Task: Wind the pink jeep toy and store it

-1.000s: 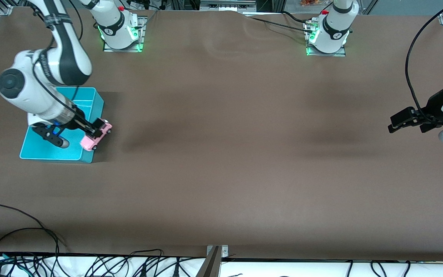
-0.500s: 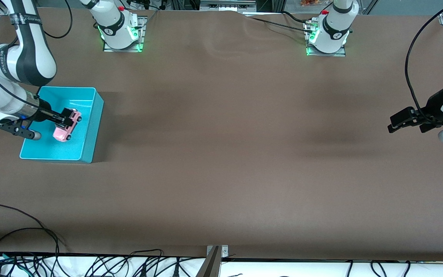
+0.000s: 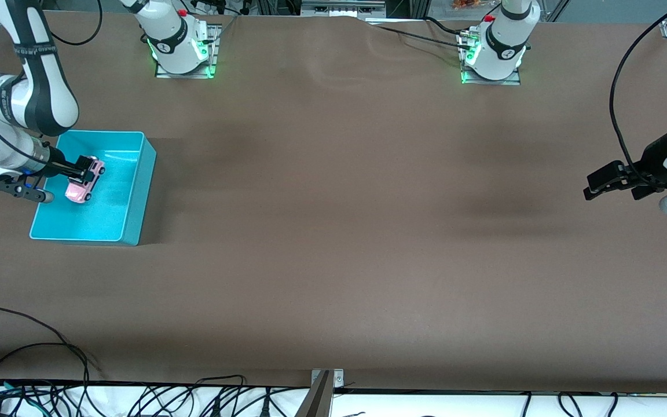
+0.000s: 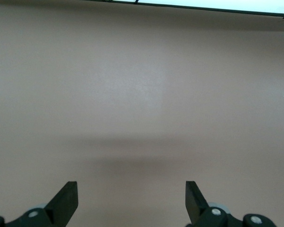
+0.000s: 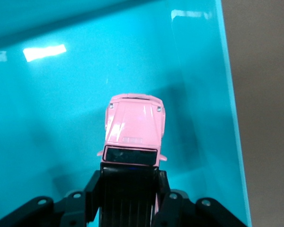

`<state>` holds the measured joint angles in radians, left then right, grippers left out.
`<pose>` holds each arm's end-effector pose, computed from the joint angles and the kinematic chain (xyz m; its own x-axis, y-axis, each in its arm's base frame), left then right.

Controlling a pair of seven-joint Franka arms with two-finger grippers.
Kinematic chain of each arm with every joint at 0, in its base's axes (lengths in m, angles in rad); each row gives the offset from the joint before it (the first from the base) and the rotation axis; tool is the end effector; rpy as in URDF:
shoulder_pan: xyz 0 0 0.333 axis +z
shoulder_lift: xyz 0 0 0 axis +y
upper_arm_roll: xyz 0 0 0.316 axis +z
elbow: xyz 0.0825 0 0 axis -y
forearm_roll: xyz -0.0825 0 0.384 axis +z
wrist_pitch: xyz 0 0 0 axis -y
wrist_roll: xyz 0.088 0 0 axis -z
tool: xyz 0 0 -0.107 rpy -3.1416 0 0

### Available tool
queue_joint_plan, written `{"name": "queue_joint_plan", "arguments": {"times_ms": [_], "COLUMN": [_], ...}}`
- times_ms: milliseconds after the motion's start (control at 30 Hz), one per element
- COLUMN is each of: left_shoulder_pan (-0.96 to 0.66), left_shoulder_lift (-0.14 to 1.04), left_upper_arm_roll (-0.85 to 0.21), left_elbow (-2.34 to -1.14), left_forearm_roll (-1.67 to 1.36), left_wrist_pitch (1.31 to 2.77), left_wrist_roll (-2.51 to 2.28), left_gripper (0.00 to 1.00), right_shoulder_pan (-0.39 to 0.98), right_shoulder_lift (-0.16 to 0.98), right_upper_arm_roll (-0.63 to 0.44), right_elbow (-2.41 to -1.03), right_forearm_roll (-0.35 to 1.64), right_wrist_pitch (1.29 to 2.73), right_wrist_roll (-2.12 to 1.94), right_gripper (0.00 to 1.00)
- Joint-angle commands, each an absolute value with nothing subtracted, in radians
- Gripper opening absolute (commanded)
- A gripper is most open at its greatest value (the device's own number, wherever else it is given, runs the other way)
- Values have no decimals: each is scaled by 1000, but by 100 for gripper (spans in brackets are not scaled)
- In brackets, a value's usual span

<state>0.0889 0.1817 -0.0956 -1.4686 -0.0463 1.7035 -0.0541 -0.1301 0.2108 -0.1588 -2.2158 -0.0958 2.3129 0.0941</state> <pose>0.6209 -0.0033 0.5791 0.9972 0.0559 0.0502 0.0525 -0.9964 0.0662 0.5136 -0.1547 0.2741 0.9445 -0.3112 -0.1055 -0.3005 -0.9479 0.1062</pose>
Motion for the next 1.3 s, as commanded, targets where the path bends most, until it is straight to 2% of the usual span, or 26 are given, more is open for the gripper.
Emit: {"name": "queue_joint_plan", "arguments": {"times_ms": [0,500,600,700,767,867,1033,1100,1267], "left_shoulder_pan": [87,87,87,87,87,87,87,87,87], "left_shoulder_lift": [172,172,170,170,170,170,170,172,172], "left_upper_arm_roll": [-97,-97,-97,-97,-97,-97,-97,-97,-97], "left_elbow": [-1473,-1473,-1473,-1474,-1474,-1474,-1474,-1474,-1474], "left_forearm_roll": [-54,-54,-52,-52,-54,-52,-52,-54,-54], "left_wrist_pitch": [1697,1697,1697,1697,1697,1697,1697,1697,1697], "left_wrist_roll": [-57,-57,-57,-57,-57,-57,-57,-57,-57], "left_gripper": [100,100,100,100,100,100,100,100,100], "right_shoulder_pan": [-169,-169,-169,-167,-167,-167,-166,-164,-158], "right_shoulder_lift": [250,291,287,282,281,281,249,229,161], "right_upper_arm_roll": [-153,-153,-153,-153,-152,-146,-141,-135,-126], "right_elbow": [-2232,-2241,-2252,-2260,-2260,-2260,-2261,-2260,-2258], "right_forearm_roll": [-115,-112,-112,-112,-112,-113,-114,-114,-114], "right_wrist_pitch": [2391,2388,2379,2376,2376,2376,2333,2298,2258], "right_wrist_roll": [78,97,98,100,127,184,196,198,192], "right_gripper": [0,0,28,65,79,89,93,100,100]}}
